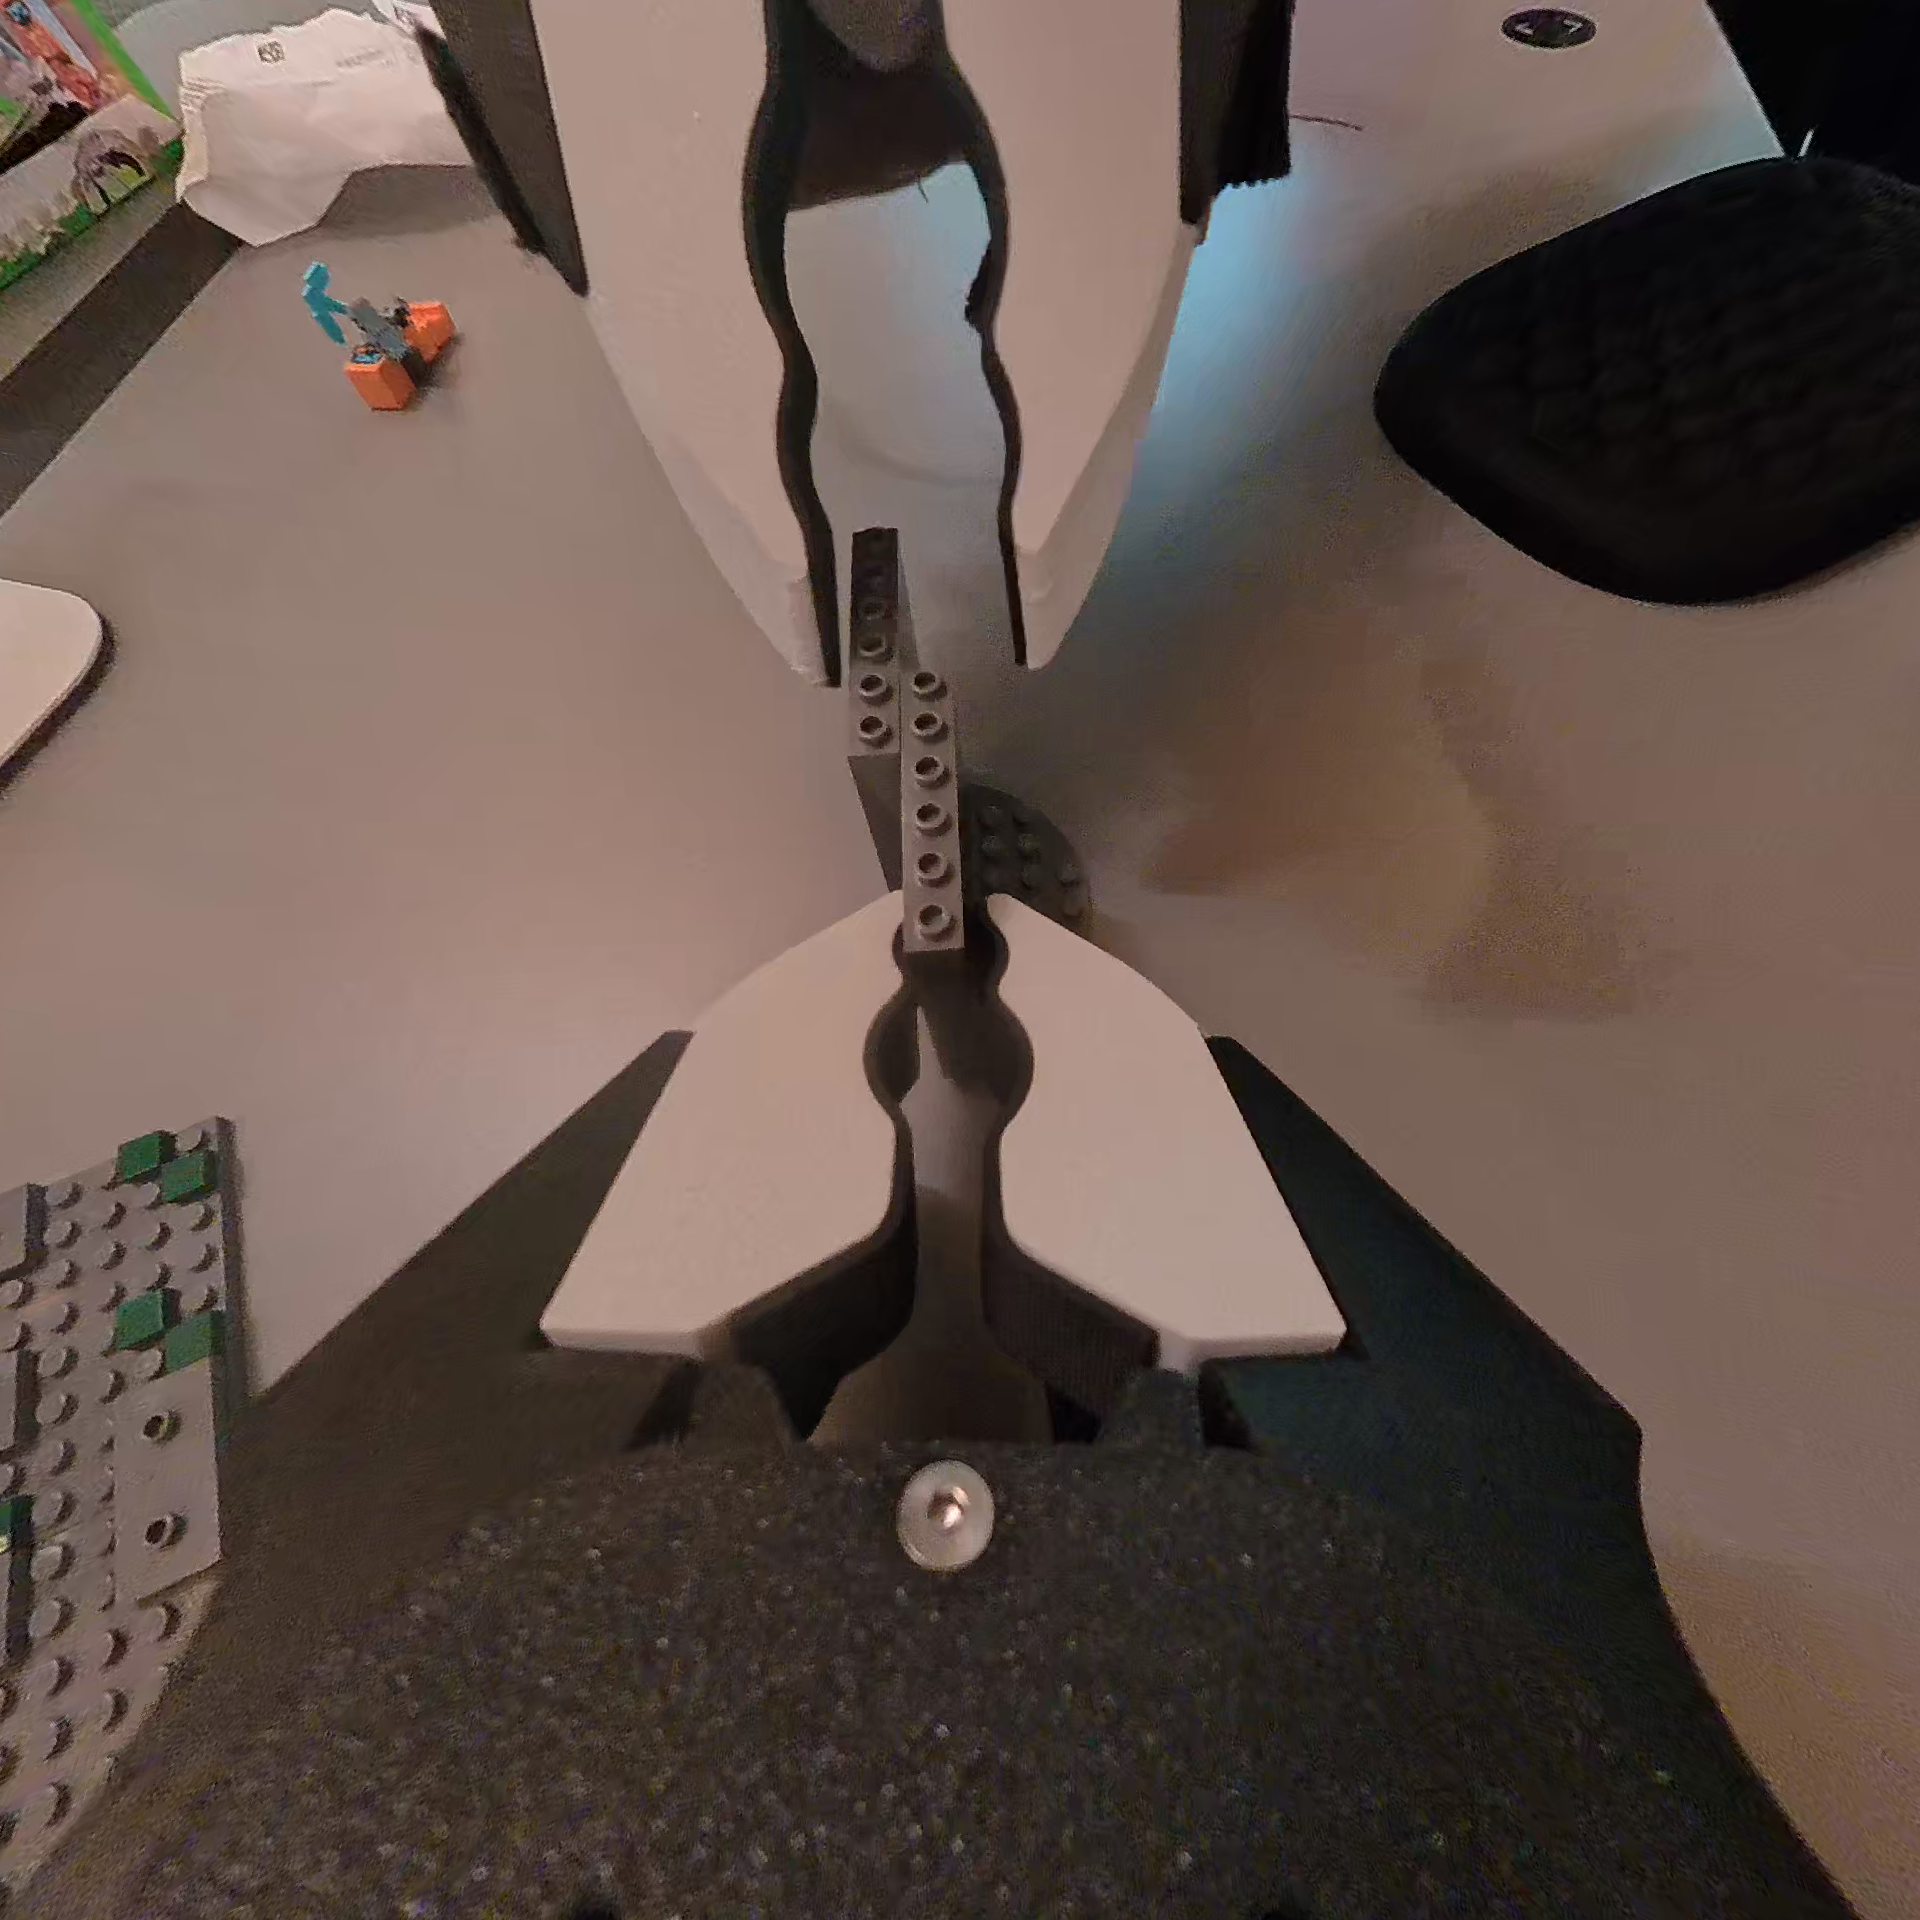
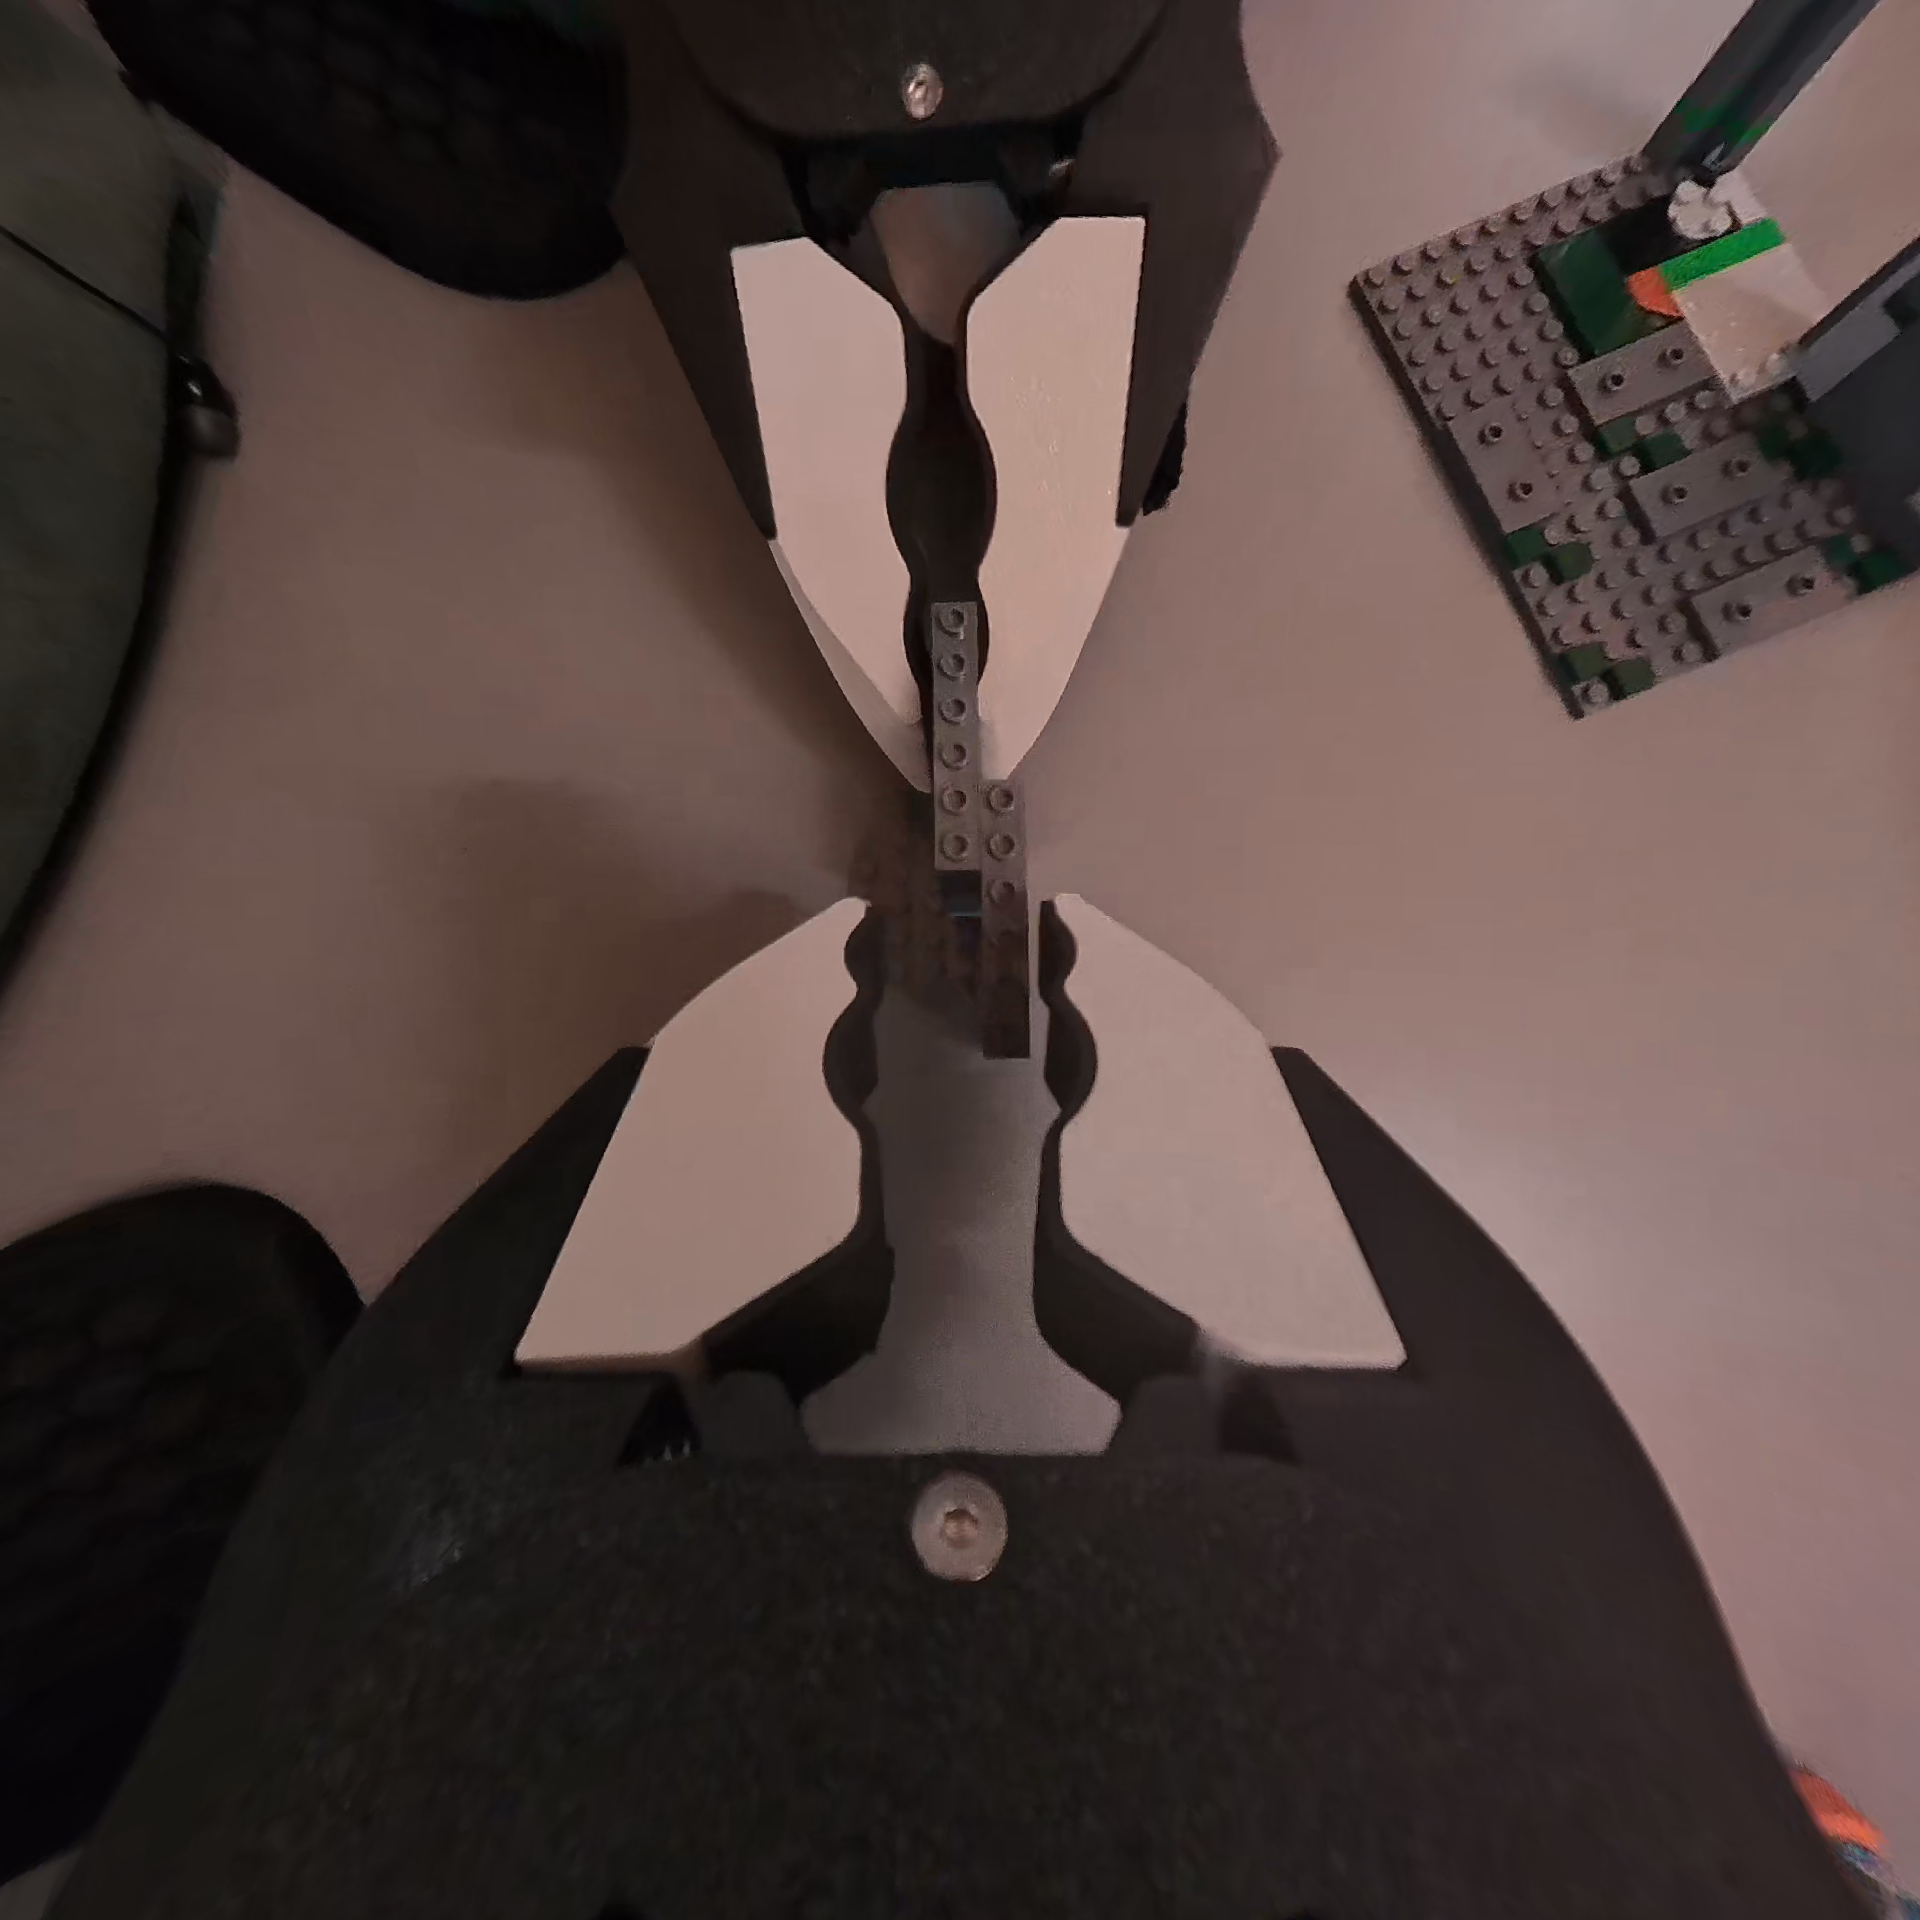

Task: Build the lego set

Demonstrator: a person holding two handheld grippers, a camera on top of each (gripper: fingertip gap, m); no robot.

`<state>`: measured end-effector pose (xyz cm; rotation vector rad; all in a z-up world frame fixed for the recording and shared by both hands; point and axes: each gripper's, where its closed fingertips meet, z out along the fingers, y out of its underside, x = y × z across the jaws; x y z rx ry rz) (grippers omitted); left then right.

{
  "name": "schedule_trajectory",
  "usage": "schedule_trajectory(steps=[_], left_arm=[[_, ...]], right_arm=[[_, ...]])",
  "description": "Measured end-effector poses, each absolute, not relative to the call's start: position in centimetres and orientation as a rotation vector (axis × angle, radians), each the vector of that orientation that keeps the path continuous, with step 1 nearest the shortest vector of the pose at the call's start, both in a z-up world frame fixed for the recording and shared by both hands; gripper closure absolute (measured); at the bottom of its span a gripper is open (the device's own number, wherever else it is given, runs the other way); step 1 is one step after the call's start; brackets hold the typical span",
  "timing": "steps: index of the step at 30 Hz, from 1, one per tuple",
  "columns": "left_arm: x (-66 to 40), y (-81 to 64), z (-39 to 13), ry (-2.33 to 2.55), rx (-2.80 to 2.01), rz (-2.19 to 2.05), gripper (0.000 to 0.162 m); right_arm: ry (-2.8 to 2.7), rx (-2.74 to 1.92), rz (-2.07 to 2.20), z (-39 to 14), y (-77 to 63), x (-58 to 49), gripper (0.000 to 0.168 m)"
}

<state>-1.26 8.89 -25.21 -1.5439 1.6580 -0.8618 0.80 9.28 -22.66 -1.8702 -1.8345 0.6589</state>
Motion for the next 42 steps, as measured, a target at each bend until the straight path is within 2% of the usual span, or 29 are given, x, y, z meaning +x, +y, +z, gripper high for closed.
schedule_trajectory(steps=[3, 6, 11, 17, 21, 29, 35, 42], left_arm=[[-1.2, 8.9, -25.2, 1.660, -1.552, -0.862, 0.155], [-1.2, 9.0, -25.3, 1.662, -1.567, -0.866, 0.155], [-1.2, 9.0, -25.4, 1.669, -1.577, -0.867, 0.154], [-1.5, 8.8, -25.6, 1.684, -1.582, -0.875, 0.150], [-2.5, 8.8, -25.3, 1.688, -1.601, -0.872, 0.144], [-4.3, 8.9, -26.2, 1.694, -1.651, -0.826, 0.142], [-4.0, 9.2, -27.2, 1.699, -1.690, -0.805, 0.131], [-2.6, 9.5, -27.5, 1.714, -1.689, -0.753, 0.131]], right_arm=[[-1.949, -1.876, 0.485, -23.0, 9.4, 0.5, 0.133], [-2.051, -1.888, 0.330, -23.7, 9.7, 0.2, 0.133], [-2.129, -1.937, 0.275, -25.0, 9.9, -0.1, 0.149], [-2.141, -1.977, 0.256, -25.4, 9.6, -0.2, 0.154], [-2.122, -2.029, 0.312, -25.4, 9.7, -0.2, 0.155], [-2.118, -2.078, 0.357, -25.1, 10.0, -0.1, 0.155], [-1.974, -2.109, 0.510, -23.6, 10.3, 0.7, 0.155], [-1.778, -2.101, 0.649, -21.4, 10.5, 2.6, 0.155]])
